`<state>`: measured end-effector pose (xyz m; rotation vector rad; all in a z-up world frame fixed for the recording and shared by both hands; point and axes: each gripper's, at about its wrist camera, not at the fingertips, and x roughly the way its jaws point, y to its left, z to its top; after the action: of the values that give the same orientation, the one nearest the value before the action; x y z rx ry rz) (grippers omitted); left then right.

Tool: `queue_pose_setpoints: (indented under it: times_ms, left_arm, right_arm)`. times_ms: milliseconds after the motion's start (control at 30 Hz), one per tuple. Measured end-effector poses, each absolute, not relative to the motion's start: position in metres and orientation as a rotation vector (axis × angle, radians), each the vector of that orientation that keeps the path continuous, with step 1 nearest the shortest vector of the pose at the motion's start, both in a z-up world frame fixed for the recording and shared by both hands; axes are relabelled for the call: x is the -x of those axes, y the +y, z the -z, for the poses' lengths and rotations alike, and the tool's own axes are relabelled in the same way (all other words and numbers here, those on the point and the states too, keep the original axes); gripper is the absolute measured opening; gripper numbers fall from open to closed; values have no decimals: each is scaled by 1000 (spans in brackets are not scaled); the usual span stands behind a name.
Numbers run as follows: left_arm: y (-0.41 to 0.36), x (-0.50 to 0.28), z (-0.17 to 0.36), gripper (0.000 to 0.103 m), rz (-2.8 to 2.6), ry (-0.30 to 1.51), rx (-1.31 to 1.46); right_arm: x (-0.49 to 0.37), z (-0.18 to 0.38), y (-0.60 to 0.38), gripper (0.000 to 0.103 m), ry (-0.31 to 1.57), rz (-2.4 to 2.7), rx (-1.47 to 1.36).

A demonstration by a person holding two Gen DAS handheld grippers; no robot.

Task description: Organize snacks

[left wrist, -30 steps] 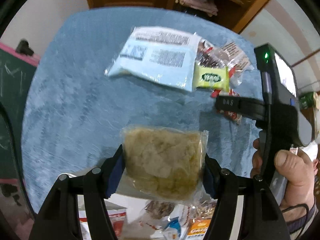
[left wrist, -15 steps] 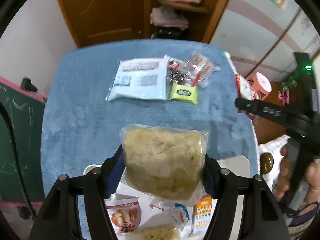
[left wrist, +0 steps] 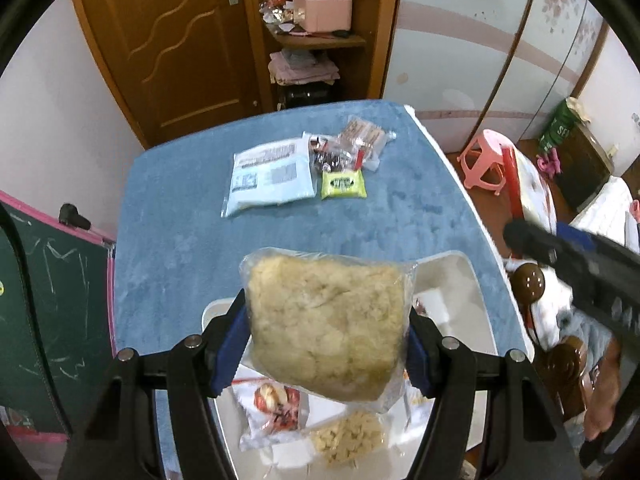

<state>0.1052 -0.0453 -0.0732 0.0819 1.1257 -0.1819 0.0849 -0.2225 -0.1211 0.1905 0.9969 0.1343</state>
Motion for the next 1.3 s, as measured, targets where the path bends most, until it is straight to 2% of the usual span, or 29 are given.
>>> queue_pose_setpoints:
  times_ms: [467, 633, 767, 933, 1300]
  left_arm:
    - [-52, -75, 114, 66, 204, 1226, -145]
    - [-57, -73, 121, 66, 208, 1253, -157]
    - [-57, -74, 125, 75, 213, 1285, -131]
    - [-55, -74, 122, 82, 237, 1286, -90]
    - [-49, -75, 110, 83, 241, 1259, -54]
  right_arm:
    - [-26, 162, -208, 54, 1129, -111, -123]
    - [-19, 164, -207, 59, 1147, -93, -97]
    - [-16, 164, -205, 69, 1162, -108, -107]
    - [-14, 162, -204, 71, 1166, -127, -126]
    - [-13, 151, -199, 72, 1142, -138, -136]
